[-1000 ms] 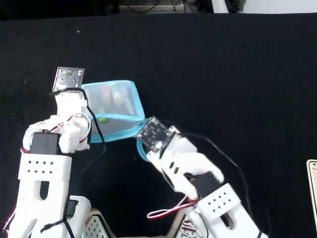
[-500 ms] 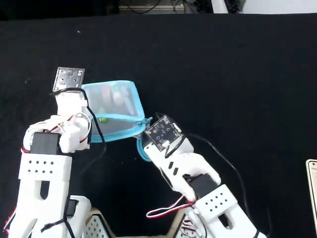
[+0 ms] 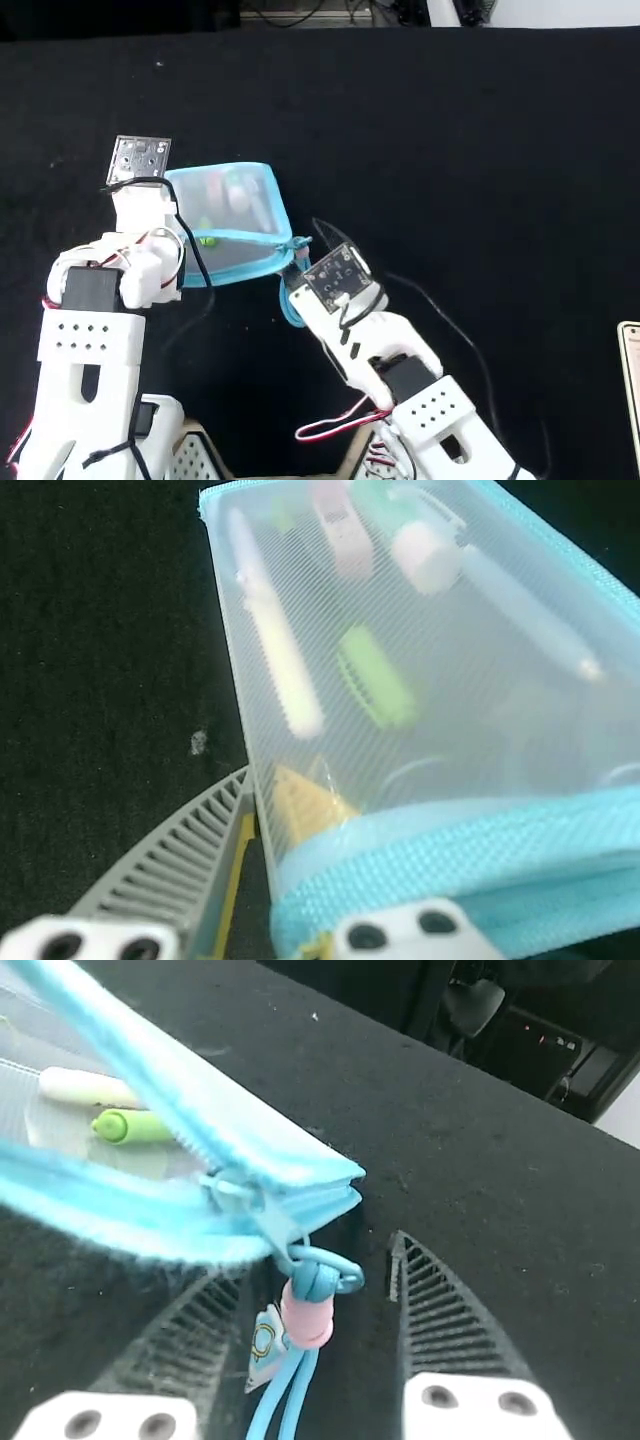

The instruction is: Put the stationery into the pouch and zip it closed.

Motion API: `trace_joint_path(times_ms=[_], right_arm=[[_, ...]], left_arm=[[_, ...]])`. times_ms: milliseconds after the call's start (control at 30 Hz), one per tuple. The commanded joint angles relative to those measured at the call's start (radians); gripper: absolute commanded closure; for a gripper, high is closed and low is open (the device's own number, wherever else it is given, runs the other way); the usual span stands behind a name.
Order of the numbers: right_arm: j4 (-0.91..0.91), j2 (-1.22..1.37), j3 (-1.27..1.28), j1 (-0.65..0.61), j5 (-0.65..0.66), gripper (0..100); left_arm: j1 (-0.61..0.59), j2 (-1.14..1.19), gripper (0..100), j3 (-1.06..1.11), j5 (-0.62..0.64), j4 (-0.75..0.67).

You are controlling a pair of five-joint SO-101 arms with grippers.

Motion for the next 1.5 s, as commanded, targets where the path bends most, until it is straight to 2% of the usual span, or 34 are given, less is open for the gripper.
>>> trace_joint_path(times_ms=[0, 200, 333, 400, 600, 733, 900, 1167, 1367, 1467], right_arm=[[-0.034, -0.016, -0.005, 0.011, -0.005, 81.9], [-0.031, -0.016, -0.005, 0.011, -0.005, 83.6], [-0.031, -0.021, -0.01, 0.014, -0.005, 99.4], [-0.031, -0.022, -0.01, 0.017, -0.005, 96.5], [-0.021, -0.024, -0.03, 0.081, -0.005, 98.8], [0.117, -0.025, -0.11, 0.13, -0.005, 98.8], [0.281, -0.025, -0.176, 0.097, -0.005, 98.7], [0.295, -0.025, -0.173, -0.025, -0.005, 98.7], [0.296, -0.03, -0.193, -0.006, -0.005, 98.8], [0.368, -0.081, -0.237, 0.031, -0.005, 98.8]], left_arm=[[0.005, 0.006, 97, 0.015, -0.002, 0.006], [0.005, 0.006, 97, 0.015, -0.002, 0.006], [0.005, 0.006, 97, 0.015, -0.002, 0.006], [0.005, 0.006, 97, 0.015, -0.002, 0.006], [0.005, 0.006, 97, 0.015, -0.002, 0.006], [0.005, 0.006, 97, 0.015, -0.002, 0.006], [0.005, 0.006, 97, 0.013, -0.002, 0.006], [0.005, 0.006, 97, 0.013, -0.002, 0.006], [0.005, 0.006, 97, 0.013, -0.002, 0.006], [0.005, 0.006, 97, 0.013, -0.002, 0.006]])
